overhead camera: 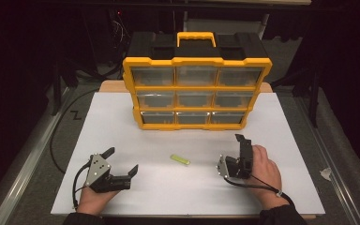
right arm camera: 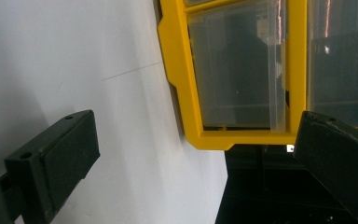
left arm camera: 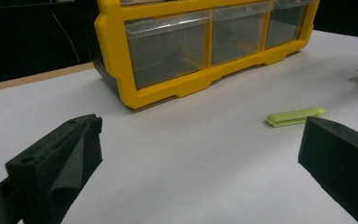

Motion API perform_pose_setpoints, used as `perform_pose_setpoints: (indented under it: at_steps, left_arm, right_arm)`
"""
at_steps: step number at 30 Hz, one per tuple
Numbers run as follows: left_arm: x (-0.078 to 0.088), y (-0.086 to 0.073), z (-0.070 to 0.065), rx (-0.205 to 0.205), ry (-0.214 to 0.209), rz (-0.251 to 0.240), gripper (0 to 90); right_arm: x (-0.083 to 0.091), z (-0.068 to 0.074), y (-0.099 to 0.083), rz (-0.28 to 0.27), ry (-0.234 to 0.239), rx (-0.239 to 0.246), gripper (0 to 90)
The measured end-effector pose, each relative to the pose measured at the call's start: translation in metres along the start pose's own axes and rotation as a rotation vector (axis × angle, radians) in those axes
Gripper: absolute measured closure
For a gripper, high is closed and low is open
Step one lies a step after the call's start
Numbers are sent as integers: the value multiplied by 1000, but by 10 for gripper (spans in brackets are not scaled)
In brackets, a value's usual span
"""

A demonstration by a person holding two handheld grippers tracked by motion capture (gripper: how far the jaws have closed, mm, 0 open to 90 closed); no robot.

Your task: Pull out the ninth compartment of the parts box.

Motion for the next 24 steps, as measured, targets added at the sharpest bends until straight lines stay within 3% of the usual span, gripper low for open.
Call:
perform_pose_setpoints:
  at_steps: [7,13,20,24]
  left_arm:
    - [0,0,0,-1,-4,4,1]
    - [0,0,-1,-4,-18,3,1]
    - [-1,0,-1,-18,-14,16,1]
    - [-1,0,-2,-23,-19,16,1]
  right_arm:
    - [2,2,0,7,-13,7,96]
    - [3,2,1,11,-54,15,180]
    - [0,5,1,10,-57,33,286]
    - [0,4,1,12,-59,20,342]
Point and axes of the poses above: each handheld gripper's, and its own axes: x roughly backward along the jaws, y roughly out of its top, z roughly to its left, the point moved 3 cm from there along -x, roughly forward along the jaws, and after that the axes turned 12 degrees about -y, right-handed, at the moved point
